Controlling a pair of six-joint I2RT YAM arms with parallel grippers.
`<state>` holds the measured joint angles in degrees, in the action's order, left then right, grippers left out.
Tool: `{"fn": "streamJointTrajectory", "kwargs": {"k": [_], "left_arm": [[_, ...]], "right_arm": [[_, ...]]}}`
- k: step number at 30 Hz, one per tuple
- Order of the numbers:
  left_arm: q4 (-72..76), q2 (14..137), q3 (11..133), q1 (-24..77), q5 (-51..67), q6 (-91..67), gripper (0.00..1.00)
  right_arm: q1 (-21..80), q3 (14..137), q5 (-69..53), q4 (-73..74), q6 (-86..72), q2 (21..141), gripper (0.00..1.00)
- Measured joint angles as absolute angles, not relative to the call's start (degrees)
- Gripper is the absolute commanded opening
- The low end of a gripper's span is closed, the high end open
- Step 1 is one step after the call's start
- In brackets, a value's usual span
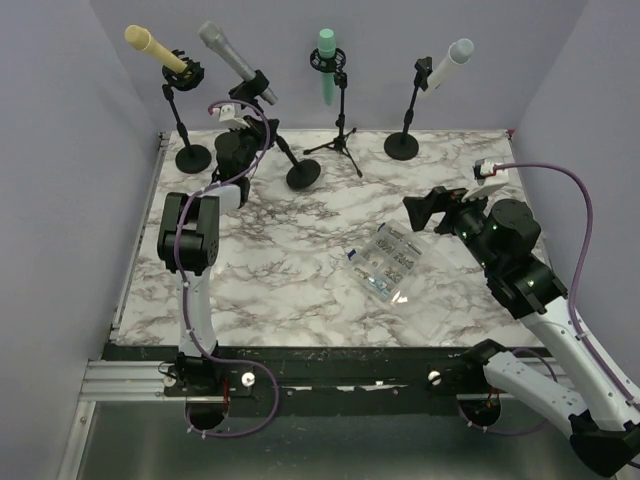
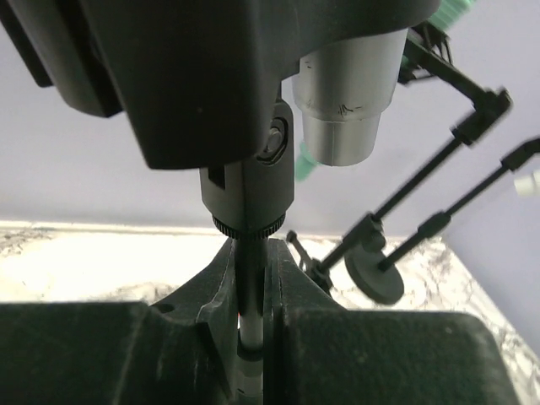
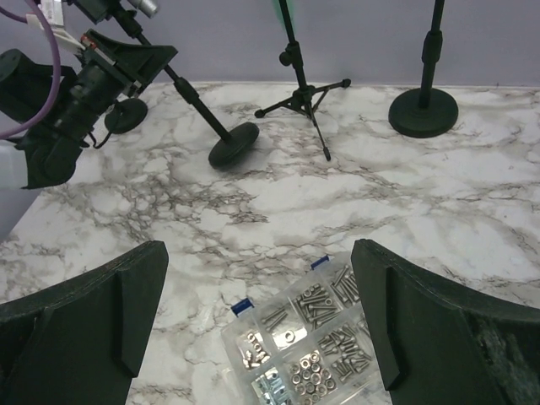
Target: Remove the microphone from the stand
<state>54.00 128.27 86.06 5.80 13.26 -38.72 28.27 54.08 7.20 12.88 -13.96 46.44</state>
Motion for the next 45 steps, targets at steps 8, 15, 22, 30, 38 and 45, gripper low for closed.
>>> {"fn": "streamJointTrajectory", "kwargs": {"k": [8, 15, 22, 30, 38, 45], "left_arm": [[55.09, 115.04, 69.14, 10.0, 12.64, -27.0, 0.0], [56.73, 101.3, 51.77, 14.57, 7.7, -17.91, 0.0], [59.75, 90.15, 37.58, 22.63, -1.34, -12.21, 0.0], [62.06, 81.54, 27.49, 34.26, -10.37, -7.81, 0.0], [59.92, 71.11, 19.51, 43.27, -16.4, -5.78, 0.0], [52.12, 56.88, 12.97, 49.54, -21.91, -5.78, 0.0]], "right_arm": [[28.27, 52.51, 6.02, 12.86, -15.51, 45.82, 1.0], [28.27, 50.28, 3.62, 12.88, -17.52, 45.74, 1.0], [28.27, 50.24, 0.71, 13.04, -18.87, 45.8, 1.0], [28.27, 49.93, -2.94, 14.22, -20.08, 46.63, 1.0], [28.27, 49.93, -9.19, 16.6, -21.34, 50.43, 1.0], [30.2, 49.43, -14.09, 16.32, -23.83, 51.33, 1.0]]}}
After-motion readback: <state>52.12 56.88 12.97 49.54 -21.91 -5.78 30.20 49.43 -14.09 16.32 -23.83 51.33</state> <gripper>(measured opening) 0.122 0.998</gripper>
